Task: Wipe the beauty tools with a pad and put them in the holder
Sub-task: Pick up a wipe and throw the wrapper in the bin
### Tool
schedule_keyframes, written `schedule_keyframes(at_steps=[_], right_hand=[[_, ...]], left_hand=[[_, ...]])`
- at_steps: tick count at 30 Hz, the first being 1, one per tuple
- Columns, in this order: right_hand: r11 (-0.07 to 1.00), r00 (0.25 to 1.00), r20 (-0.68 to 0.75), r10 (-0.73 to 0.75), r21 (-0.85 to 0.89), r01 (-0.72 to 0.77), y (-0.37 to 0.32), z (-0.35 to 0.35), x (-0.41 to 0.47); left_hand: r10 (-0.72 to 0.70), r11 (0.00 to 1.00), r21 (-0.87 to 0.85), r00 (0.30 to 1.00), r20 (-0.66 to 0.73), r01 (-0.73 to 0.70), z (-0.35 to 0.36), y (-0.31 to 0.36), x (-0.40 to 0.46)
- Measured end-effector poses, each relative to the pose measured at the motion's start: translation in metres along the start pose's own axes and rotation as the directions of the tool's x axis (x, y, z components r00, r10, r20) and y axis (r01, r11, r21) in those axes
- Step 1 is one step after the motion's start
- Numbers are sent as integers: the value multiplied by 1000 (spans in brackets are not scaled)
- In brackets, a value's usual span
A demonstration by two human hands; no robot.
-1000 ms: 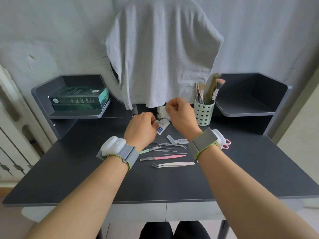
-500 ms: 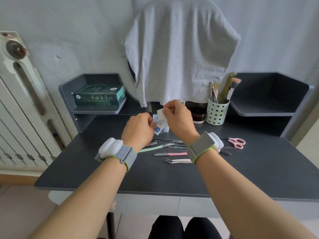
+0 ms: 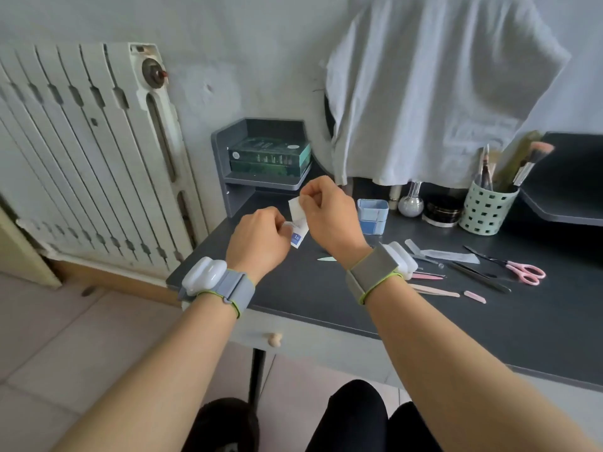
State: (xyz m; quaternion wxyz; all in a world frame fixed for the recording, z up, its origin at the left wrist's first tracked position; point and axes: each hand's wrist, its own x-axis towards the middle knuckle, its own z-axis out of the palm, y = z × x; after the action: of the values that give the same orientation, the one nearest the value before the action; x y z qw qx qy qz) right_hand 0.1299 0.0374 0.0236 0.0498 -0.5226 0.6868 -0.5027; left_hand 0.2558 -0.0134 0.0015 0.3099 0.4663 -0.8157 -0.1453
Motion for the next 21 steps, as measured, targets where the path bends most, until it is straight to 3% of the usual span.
schedule_keyframes(at_steps=[21], right_hand=[[961, 945, 201, -257, -55, 272, -63, 80, -66]], left_hand=[[-140, 988, -83, 980, -144, 129, -26, -79, -98]])
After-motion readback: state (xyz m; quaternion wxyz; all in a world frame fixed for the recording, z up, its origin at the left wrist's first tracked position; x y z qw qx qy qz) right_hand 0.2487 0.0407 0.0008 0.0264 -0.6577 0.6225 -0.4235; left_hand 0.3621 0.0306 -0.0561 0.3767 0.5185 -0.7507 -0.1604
